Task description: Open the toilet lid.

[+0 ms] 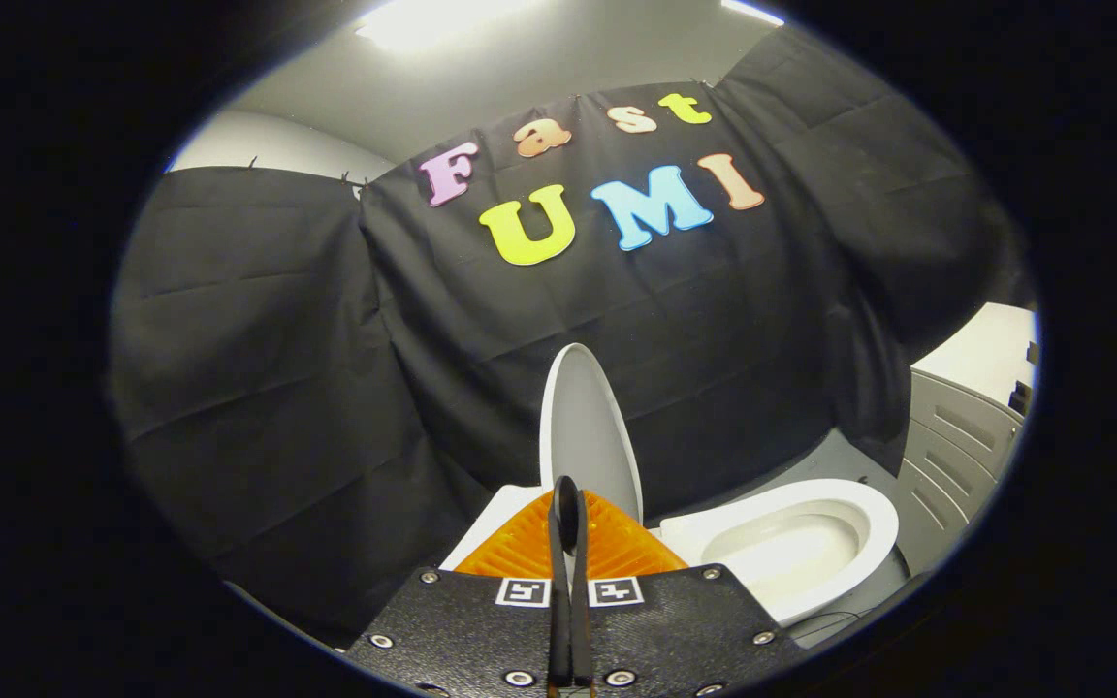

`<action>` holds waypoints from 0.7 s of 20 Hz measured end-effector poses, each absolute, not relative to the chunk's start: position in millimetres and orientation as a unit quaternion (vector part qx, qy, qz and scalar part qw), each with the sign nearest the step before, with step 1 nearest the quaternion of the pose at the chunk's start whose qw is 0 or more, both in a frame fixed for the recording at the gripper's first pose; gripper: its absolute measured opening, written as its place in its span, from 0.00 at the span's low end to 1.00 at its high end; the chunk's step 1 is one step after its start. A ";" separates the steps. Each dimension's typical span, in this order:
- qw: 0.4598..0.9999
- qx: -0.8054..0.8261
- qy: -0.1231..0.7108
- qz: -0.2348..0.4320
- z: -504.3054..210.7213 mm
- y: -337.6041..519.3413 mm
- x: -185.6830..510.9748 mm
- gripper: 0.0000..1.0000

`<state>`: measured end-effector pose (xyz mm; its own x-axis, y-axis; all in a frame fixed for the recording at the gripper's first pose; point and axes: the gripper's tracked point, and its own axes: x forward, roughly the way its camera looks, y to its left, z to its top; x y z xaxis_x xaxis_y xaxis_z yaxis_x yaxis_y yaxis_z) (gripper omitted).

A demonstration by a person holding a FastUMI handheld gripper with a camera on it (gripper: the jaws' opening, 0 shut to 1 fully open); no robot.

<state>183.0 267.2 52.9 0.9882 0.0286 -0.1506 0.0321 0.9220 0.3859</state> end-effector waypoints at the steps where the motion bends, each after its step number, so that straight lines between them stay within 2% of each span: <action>1: 0.978 0.194 0.077 0.004 53.4 276.0 182.6 0.00; 14: 0.990 0.099 0.079 0.056 48.4 358.4 197.7 0.00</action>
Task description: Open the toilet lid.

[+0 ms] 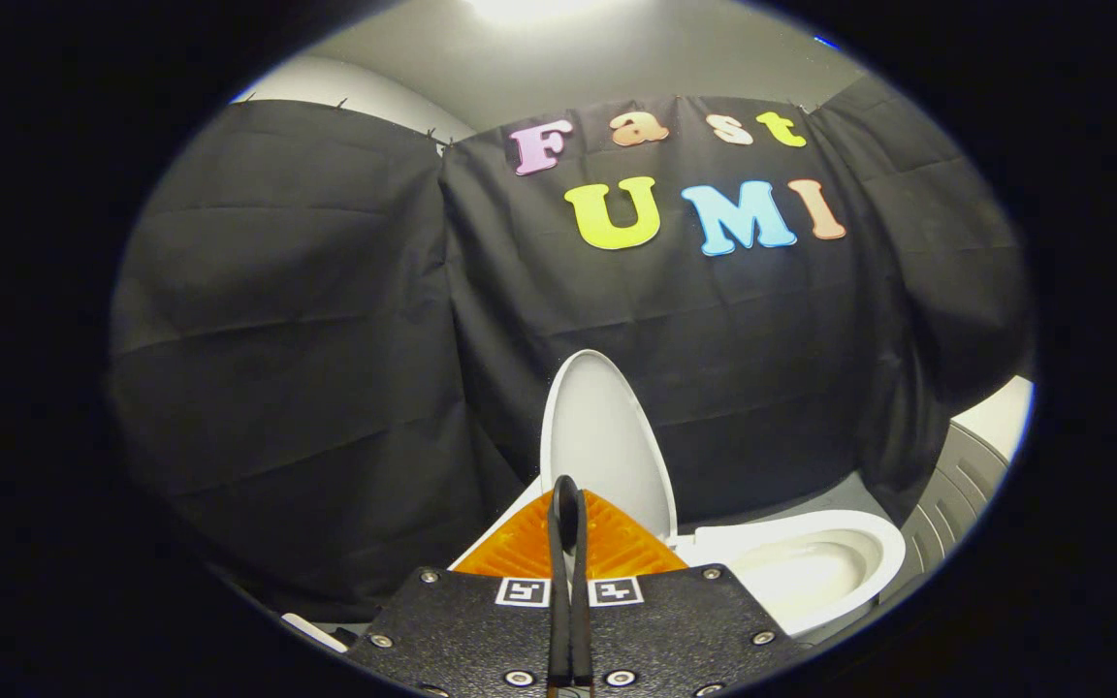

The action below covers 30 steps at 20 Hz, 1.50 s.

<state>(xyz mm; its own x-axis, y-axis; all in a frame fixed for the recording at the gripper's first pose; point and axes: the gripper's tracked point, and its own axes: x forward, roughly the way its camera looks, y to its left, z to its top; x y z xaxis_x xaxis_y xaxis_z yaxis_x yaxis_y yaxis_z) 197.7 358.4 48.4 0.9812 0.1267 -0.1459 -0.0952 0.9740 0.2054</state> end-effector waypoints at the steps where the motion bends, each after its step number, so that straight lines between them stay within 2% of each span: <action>1: 0.991 0.094 0.079 0.056 47.2 363.2 198.0 0.00; 9: 0.986 0.101 0.091 0.093 39.6 398.7 208.6 0.00; 14: 0.989 0.081 0.081 0.092 46.3 398.4 208.6 0.00; 16: 0.988 0.073 0.070 0.113 49.7 400.5 204.8 0.03; 17: 0.984 0.089 0.074 0.139 45.0 409.5 205.6 0.15; 19: 0.974 0.130 0.066 0.176 51.5 410.7 192.3 0.50; 21: 0.974 0.131 0.054 0.175 63.8 394.8 177.6 0.84; 23: 0.975 0.121 0.045 0.181 73.2 383.9 167.8 0.95; 30: 0.986 0.078 0.014 0.144 111.5 309.5 131.0 0.95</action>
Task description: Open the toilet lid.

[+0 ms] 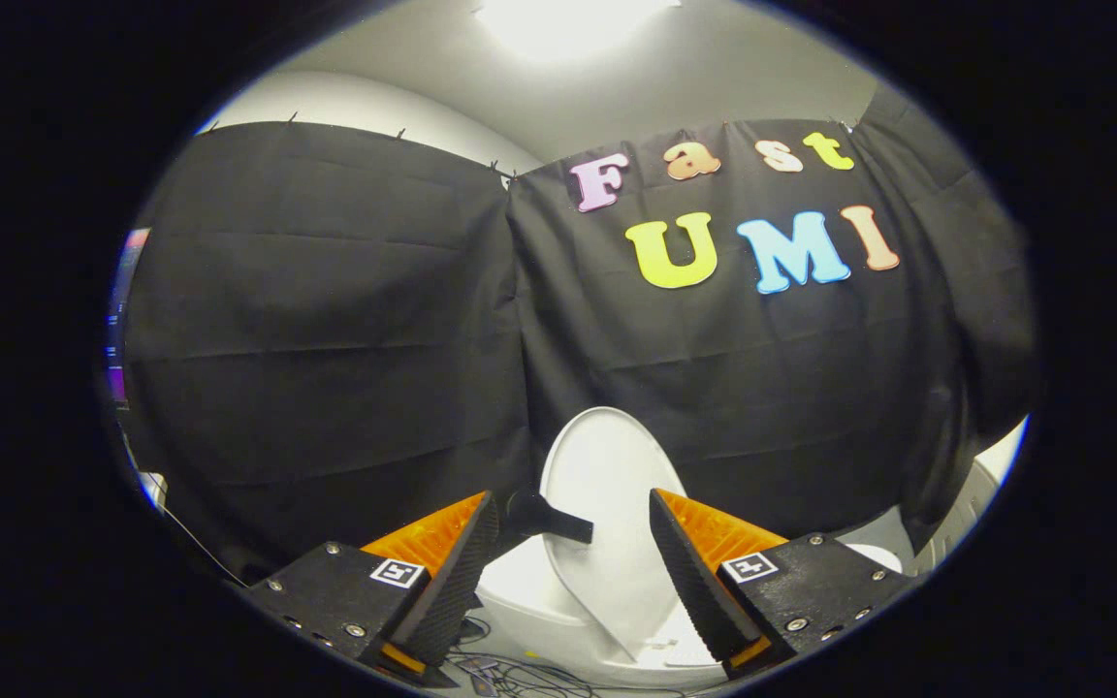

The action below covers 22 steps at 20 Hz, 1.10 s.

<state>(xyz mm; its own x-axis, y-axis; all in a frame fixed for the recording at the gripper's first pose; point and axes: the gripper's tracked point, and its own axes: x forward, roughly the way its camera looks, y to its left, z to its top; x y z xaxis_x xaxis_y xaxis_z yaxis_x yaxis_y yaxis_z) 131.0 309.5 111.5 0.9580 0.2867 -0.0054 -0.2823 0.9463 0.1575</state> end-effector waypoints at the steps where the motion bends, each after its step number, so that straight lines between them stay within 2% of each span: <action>1: 0.988 0.069 0.011 0.136 114.3 298.7 126.3 0.95; 12: 0.998 0.029 -0.019 0.047 127.0 169.5 91.3 0.96; 22: 0.999 -0.008 -0.011 -0.029 78.8 73.0 73.0 0.96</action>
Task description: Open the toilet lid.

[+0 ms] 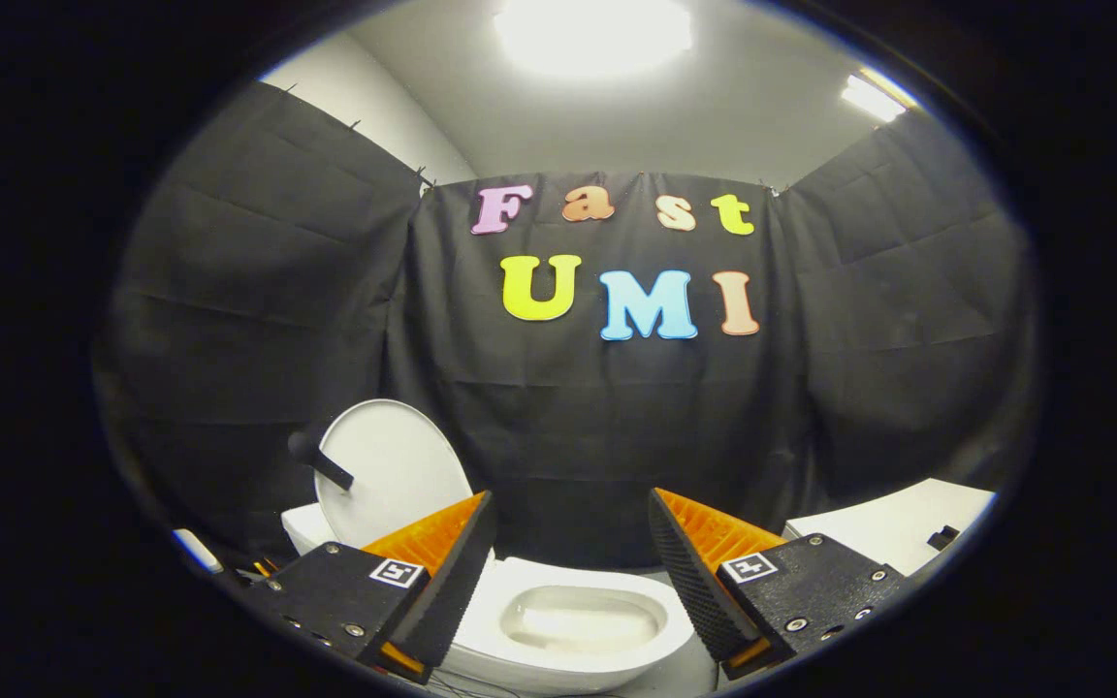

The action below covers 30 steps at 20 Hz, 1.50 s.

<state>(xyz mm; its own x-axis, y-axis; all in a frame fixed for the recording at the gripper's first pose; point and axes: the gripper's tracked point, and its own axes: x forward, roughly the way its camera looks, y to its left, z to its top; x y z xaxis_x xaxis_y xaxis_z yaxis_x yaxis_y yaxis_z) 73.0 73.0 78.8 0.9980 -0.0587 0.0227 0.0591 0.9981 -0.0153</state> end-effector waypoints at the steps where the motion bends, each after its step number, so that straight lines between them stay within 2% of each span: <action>1: 0.999 -0.011 -0.009 -0.037 71.8 63.9 71.0 0.96; 10: 0.995 -0.022 0.006 -0.100 23.3 1.7 54.1 0.96; 20: 0.991 -0.033 0.030 -0.123 -11.2 -13.6 47.2 0.96; 30: 0.993 -0.010 0.009 -0.118 2.9 -12.3 38.4 0.95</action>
<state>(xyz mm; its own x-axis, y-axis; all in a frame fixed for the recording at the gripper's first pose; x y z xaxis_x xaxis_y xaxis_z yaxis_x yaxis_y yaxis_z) 38.4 -12.3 2.9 0.9721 -0.2340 -0.0161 0.2336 0.9721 -0.0226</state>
